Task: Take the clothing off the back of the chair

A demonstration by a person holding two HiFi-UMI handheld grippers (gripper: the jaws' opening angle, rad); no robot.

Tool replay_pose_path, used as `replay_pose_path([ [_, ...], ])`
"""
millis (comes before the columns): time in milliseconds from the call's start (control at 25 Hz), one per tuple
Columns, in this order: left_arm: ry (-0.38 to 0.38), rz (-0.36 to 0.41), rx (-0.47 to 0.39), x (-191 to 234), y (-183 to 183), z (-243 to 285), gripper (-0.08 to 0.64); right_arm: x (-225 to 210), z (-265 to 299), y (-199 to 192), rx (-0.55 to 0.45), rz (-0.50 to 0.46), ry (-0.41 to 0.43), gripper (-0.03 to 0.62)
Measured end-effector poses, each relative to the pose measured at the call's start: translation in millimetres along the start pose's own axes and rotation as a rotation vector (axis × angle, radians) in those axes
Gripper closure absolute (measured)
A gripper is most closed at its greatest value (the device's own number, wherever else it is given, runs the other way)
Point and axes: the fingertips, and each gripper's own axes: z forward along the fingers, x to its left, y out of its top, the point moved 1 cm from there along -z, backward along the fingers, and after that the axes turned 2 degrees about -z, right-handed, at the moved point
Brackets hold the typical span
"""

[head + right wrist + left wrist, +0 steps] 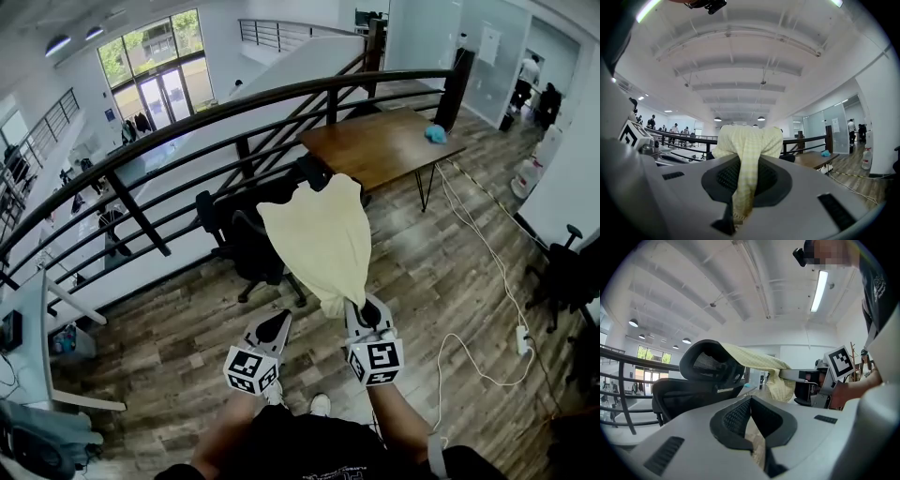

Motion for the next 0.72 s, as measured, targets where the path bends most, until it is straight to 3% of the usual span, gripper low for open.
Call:
replay_pose_path([
  [720, -0.065, -0.005, 0.005, 3.3, -0.7, -25.1, 0.548, 15.7, -35.1, 2.3, 0.012, -0.029, -0.102, 0.545],
])
